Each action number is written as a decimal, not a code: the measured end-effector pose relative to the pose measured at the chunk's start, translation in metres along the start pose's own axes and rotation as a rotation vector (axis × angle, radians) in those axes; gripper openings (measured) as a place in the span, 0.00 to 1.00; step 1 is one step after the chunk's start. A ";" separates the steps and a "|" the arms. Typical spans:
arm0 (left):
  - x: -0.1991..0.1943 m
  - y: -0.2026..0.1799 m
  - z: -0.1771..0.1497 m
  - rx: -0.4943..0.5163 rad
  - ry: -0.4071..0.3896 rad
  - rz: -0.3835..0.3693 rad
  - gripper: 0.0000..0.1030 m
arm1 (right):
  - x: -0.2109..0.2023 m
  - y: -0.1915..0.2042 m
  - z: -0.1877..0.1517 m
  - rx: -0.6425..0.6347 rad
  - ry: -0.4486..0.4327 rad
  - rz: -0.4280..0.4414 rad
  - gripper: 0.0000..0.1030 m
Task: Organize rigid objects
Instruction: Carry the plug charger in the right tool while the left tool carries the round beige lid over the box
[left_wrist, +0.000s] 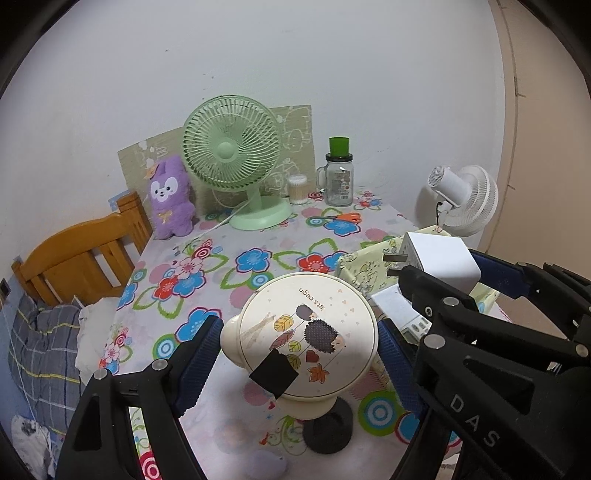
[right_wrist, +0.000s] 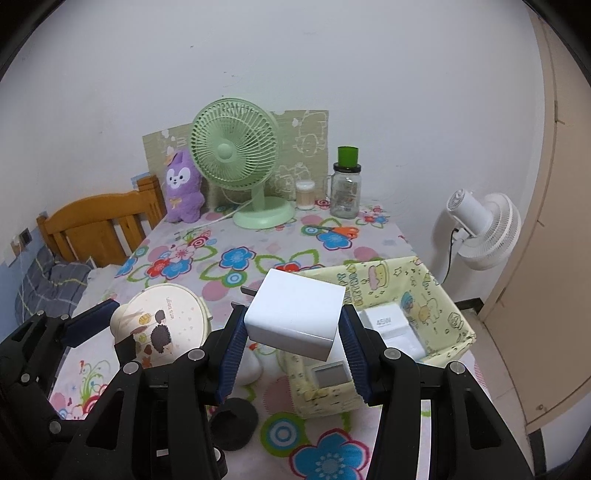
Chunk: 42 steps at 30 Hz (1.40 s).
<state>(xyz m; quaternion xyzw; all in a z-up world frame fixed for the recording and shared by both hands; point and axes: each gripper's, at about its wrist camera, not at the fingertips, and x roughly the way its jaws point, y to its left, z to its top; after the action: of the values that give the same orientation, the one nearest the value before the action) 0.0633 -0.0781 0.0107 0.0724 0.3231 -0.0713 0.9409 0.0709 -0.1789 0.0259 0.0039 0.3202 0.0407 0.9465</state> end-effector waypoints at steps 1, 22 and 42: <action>0.001 -0.002 0.001 0.002 0.001 -0.003 0.82 | 0.001 -0.003 0.001 0.001 0.000 -0.002 0.51; 0.037 -0.044 0.030 0.033 0.032 -0.042 0.82 | 0.025 -0.056 0.015 0.029 0.025 -0.036 0.51; 0.088 -0.076 0.047 0.084 0.077 -0.083 0.82 | 0.067 -0.096 0.022 0.069 0.082 -0.080 0.51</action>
<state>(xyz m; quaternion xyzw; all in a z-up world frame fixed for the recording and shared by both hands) 0.1462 -0.1688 -0.0136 0.1009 0.3587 -0.1211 0.9200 0.1442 -0.2694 -0.0004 0.0221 0.3598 -0.0083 0.9327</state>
